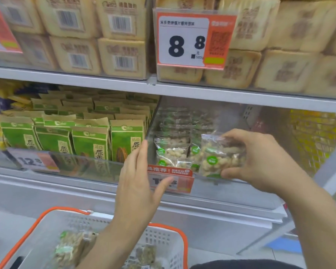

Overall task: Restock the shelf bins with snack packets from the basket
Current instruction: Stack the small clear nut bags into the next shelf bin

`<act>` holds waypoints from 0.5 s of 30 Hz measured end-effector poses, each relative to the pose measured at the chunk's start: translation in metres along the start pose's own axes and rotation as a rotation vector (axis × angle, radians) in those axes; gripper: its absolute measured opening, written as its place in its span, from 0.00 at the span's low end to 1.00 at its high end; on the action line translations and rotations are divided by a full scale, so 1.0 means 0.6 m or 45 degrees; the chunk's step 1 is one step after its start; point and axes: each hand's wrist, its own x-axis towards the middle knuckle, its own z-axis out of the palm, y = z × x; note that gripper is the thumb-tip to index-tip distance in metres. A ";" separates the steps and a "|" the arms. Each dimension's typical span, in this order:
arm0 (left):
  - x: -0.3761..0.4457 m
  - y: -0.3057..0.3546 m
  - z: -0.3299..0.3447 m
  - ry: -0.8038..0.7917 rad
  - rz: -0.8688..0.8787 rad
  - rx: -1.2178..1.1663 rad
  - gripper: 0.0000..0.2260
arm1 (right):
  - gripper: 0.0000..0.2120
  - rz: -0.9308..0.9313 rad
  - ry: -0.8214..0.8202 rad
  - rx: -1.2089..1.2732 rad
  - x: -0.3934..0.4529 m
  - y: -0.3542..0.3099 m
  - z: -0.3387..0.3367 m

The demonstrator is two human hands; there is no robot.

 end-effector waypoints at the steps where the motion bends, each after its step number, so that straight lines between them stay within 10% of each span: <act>1: -0.001 -0.001 -0.001 -0.001 0.012 0.002 0.41 | 0.35 0.001 -0.050 -0.014 0.006 -0.001 0.006; 15: -0.008 -0.015 -0.004 0.006 0.124 0.041 0.38 | 0.28 0.143 -0.214 0.217 0.014 0.015 0.017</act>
